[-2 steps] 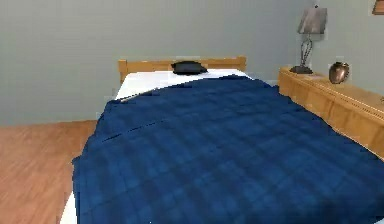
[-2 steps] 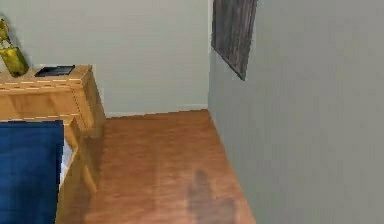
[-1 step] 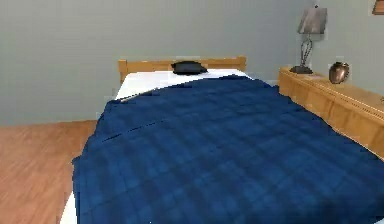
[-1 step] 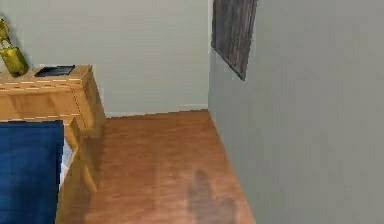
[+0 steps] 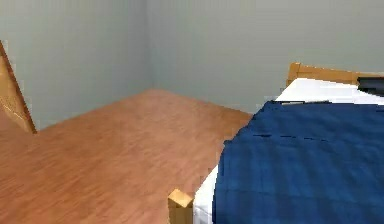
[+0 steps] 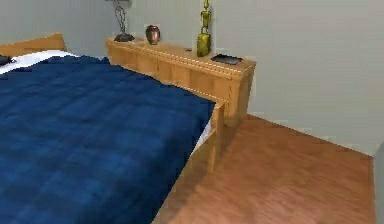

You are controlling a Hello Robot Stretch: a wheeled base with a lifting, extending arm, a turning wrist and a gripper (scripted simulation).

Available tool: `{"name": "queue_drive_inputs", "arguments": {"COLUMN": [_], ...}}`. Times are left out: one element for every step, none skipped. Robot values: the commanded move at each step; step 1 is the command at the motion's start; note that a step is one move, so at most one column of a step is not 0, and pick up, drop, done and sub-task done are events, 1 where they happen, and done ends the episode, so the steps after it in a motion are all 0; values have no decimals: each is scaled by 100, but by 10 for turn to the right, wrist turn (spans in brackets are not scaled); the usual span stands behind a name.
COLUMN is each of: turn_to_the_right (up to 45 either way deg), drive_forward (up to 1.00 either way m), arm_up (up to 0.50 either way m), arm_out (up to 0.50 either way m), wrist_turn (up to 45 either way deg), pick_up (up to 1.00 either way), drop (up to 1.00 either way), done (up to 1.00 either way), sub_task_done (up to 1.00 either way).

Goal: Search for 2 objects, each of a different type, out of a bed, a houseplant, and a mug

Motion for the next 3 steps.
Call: {"name": "queue_drive_inputs", "arguments": {"turn_to_the_right": [-450,-120,0], "drive_forward": [0,0,100], "arm_up": [0,0,0], "arm_out": [0,0,0], "wrist_turn": [0,0,0], "pick_up": [0,0,0], "drop": [0,0,0], "done": [0,0,0], "sub_task_done": [0,0,0]}}
